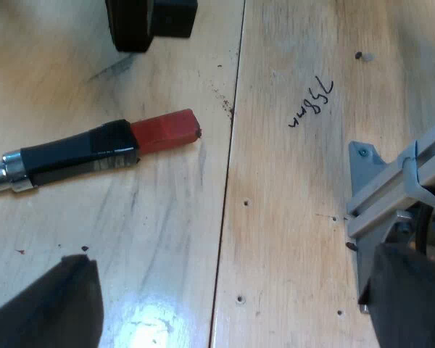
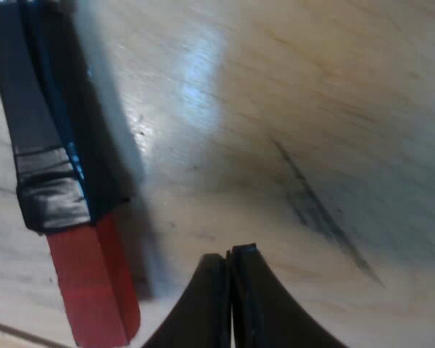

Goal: Put the handle in the coffee machine

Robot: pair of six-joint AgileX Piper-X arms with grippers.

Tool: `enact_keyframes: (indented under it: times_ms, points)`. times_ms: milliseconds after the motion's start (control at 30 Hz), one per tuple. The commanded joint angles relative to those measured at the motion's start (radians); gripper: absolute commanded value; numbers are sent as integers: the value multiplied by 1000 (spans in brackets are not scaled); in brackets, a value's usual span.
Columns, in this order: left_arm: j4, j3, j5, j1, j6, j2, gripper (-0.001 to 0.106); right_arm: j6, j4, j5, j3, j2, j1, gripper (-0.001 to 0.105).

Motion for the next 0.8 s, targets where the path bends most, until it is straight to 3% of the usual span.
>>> enact_keyframes:
  times_ms: [33,367,567,800]
  points:
    - [-2,-3,6,-3,0,0,75,0,-35,-17,19,0,2,0]
    - [15,-3,6,-3,-32,0,75,51,-152,-51,126,0,2,0]
    - [40,-3,-33,-3,-32,0,75,51,-248,-51,178,0,2,0]
    - [40,-3,-34,-3,-32,0,75,51,-305,-40,194,11,2,0]
